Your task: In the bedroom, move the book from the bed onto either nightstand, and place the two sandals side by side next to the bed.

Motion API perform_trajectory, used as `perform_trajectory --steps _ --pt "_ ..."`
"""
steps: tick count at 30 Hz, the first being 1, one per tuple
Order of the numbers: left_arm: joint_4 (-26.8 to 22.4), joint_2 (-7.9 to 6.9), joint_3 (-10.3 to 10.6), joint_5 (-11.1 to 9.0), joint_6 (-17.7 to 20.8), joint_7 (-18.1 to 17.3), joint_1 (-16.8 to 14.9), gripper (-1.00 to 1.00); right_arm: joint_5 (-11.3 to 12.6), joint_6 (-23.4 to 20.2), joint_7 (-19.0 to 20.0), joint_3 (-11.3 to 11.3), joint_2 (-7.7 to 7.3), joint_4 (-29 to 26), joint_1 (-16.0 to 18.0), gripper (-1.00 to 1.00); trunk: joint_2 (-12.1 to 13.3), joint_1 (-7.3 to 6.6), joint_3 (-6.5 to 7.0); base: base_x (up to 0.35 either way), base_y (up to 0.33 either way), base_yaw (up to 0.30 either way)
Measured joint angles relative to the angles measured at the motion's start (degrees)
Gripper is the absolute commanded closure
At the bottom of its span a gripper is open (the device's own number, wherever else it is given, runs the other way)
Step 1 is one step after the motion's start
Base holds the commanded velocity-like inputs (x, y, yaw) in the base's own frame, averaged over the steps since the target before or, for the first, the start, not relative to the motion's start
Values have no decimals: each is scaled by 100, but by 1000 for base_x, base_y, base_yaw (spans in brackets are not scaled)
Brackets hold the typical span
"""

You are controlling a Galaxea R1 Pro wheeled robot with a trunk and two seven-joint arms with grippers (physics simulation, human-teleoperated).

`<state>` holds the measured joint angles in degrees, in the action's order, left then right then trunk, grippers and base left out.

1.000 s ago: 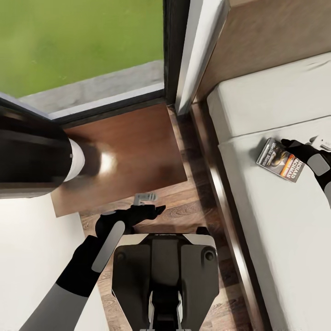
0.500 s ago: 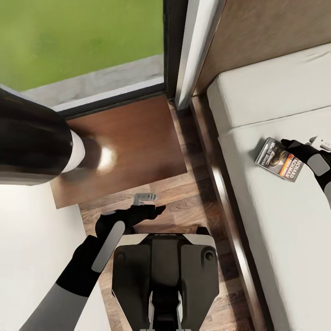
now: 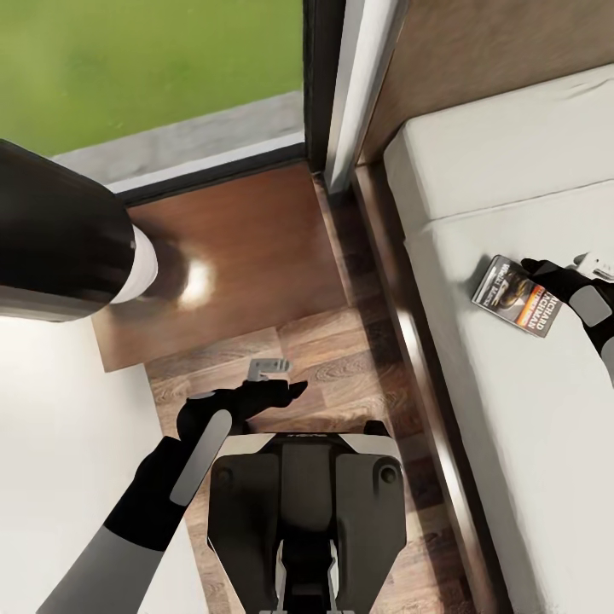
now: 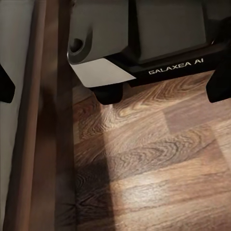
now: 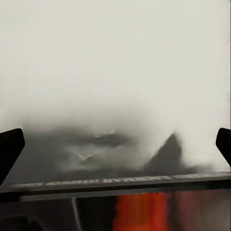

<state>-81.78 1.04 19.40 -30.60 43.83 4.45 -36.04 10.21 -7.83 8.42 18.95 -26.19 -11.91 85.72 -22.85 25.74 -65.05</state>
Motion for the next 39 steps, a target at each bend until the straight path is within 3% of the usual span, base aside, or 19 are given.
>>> perform_trajectory --steps 26,39 --pt "-7 -8 0 -2 2 -2 1 -100 14 -35 9 2 -6 4 0 -100 0 -1 0 -62 0 0" --pt "-9 -4 0 -3 0 -4 -1 -100 43 -307 8 12 -175 82 0 -100 0 -1 0 0 0 0"
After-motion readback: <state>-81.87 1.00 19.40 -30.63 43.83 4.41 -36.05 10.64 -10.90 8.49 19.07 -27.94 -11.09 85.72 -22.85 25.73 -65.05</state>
